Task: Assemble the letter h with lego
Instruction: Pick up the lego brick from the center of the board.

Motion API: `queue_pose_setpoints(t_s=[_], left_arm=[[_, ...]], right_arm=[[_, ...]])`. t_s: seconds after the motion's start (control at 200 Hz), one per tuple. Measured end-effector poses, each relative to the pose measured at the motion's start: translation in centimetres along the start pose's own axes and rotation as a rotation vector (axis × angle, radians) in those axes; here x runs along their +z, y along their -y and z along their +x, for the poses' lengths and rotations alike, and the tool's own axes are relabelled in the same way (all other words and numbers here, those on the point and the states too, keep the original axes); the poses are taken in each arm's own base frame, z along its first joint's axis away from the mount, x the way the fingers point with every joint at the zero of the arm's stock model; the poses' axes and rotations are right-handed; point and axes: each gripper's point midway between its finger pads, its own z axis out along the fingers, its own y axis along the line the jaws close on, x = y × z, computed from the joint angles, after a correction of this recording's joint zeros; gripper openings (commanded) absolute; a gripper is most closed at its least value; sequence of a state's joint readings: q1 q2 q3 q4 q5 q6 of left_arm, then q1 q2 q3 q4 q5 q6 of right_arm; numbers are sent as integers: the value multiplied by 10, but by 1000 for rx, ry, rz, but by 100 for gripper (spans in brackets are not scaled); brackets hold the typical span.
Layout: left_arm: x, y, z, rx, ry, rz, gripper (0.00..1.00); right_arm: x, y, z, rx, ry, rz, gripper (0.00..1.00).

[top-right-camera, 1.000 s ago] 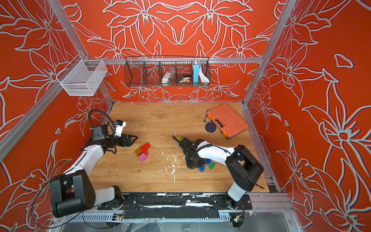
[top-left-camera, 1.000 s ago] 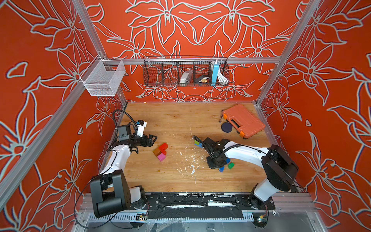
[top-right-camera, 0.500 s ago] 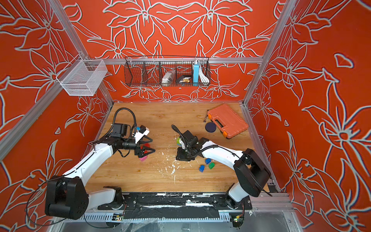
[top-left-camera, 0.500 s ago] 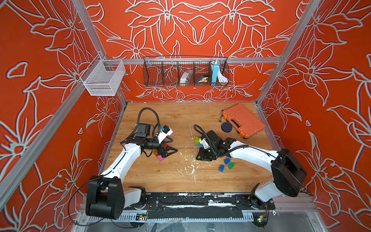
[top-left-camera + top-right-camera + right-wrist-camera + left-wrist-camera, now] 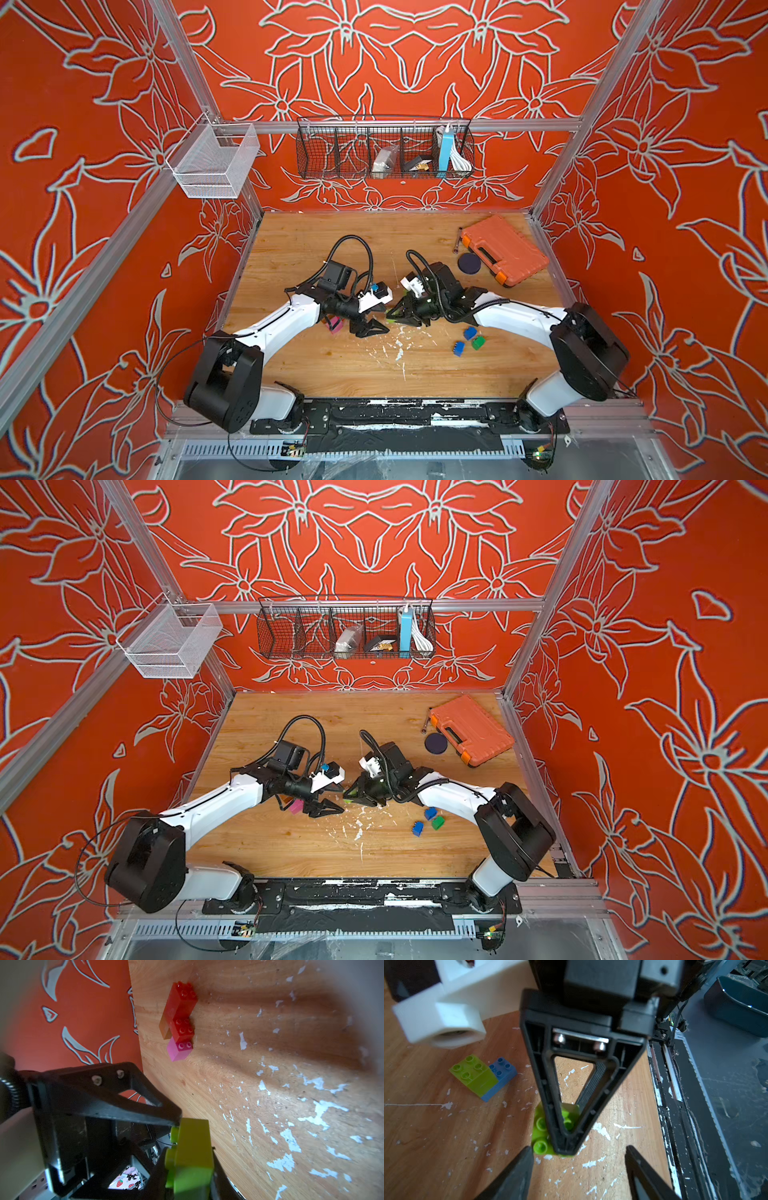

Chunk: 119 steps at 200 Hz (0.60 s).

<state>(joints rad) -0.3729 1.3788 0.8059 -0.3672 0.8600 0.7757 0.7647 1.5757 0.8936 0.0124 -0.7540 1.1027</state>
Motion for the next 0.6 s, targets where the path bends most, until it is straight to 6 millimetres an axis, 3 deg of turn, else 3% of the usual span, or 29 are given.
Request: queue_pose_setpoints(t_s=[0.13,0.375,0.495,0.595], left_arm=[[3,-5,0,-23,-15,-9,51],[6,-7,-6,-19,-5,-11,61],[6,-7,-6,12,-7,-12,53],[7,-3,-4,44,-15,4,39]], right_arm=[[1,3,2,15,-7,-1,17],[2,-8,9,-14,-40,-43,17],[3,-9,12,-22,-51,-49,16],[3,-9,12,-29,-53,-50,17]])
